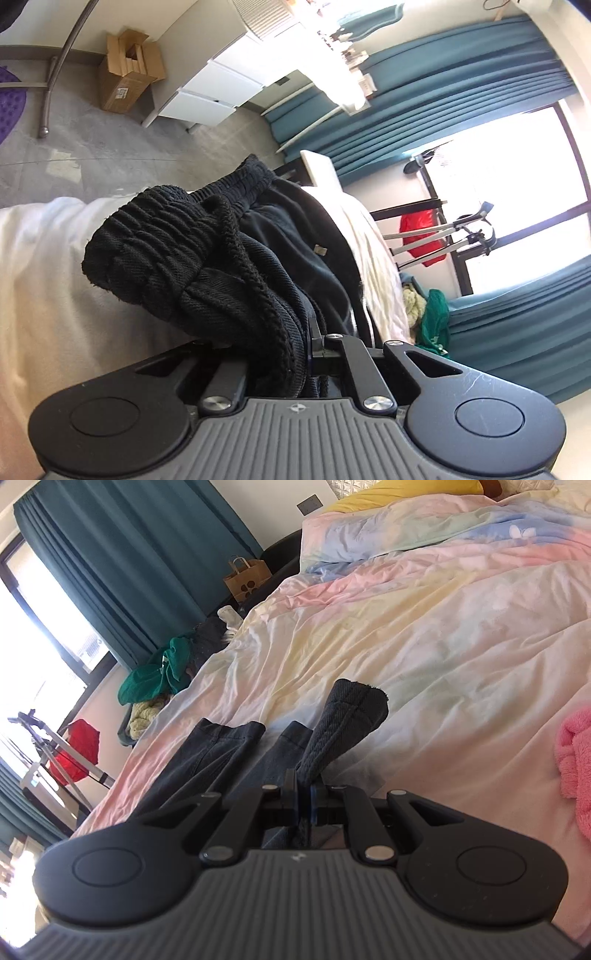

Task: Fold clothes

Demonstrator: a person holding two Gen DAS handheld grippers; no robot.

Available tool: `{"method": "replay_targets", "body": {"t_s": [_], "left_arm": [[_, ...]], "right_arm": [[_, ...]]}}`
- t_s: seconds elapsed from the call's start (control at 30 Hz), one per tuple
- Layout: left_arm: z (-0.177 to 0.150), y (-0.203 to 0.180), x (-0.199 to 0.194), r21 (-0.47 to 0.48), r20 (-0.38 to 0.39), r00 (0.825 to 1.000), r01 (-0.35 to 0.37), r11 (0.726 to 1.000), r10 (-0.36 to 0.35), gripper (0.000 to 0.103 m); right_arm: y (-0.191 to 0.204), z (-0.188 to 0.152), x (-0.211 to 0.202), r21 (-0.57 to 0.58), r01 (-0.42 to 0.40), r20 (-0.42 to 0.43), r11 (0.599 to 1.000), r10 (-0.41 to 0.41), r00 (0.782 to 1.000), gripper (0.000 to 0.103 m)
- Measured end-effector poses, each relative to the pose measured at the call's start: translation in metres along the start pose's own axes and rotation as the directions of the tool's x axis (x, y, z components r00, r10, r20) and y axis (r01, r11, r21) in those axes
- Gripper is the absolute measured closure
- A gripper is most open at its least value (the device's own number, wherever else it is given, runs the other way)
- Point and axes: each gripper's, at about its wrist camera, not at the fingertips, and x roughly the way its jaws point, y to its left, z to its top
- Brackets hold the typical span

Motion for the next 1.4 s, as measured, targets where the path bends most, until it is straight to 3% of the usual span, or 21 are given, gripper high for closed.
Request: {"method": "replay_targets", "body": {"t_s": [0.2,0.4,0.53,0.73,0.9,1.03,1.13,1.2,1.27,1.33,1.4], "left_arm": [[0.019,-0.024,-0.008,0.023,0.037,0.999,0.019,1.0,-0.02,0.096],[0.05,-0.111,0.021,0.153,0.085,0.996,-0.013,0.988,0.0,0.096],[0.088,-0.172,0.093,0.208,0.064,0.998,-0.023,0.978,0.01,0.095],[0.111,-0.217,0.247,0.295,0.048,0.995,-0.096,0.951,0.085,0.095],[0.117,-0.215,0.35,0.348,-0.001,0.985,-0.161,0.924,0.172,0.095],[0.114,-0.2,0.398,0.373,-0.023,0.969,-0.219,0.902,0.244,0.092],[0.114,-0.183,0.411,0.345,-0.061,0.96,-0.235,0.909,0.272,0.088],[0.114,-0.174,0.399,0.331,-0.072,0.967,-0.208,0.92,0.245,0.082],[0.113,-0.169,0.38,0.328,-0.073,0.977,-0.168,0.93,0.202,0.061],[0.109,-0.167,0.35,0.352,-0.057,0.987,-0.121,0.928,0.151,0.056],[0.102,-0.162,0.317,0.357,-0.061,0.992,-0.083,0.93,0.112,0.043]], "right_arm": [[0.016,0.022,0.01,0.033,0.003,-0.027,0.999,-0.002,1.0,0.094],[0.083,0.054,0.037,-0.081,-0.026,0.043,0.996,0.03,0.999,0.095],[0.143,0.071,0.082,-0.154,-0.006,0.091,0.988,0.02,0.996,0.095],[0.209,0.07,0.202,-0.243,0.069,0.094,0.968,-0.047,0.994,0.095],[0.238,0.045,0.291,-0.377,0.13,0.081,0.917,-0.107,0.991,0.095],[0.241,0.027,0.331,-0.428,0.151,0.074,0.891,-0.132,0.988,0.094],[0.238,0.021,0.331,-0.448,0.131,0.113,0.884,-0.089,0.99,0.088],[0.231,0.025,0.321,-0.428,0.097,0.122,0.899,-0.049,0.991,0.082],[0.218,0.034,0.302,-0.376,0.039,0.12,0.926,0.007,0.993,0.074],[0.2,0.042,0.278,-0.318,-0.011,0.126,0.948,0.054,0.991,0.066],[0.172,0.046,0.251,-0.218,-0.043,0.136,0.975,0.074,0.988,0.055]]}}
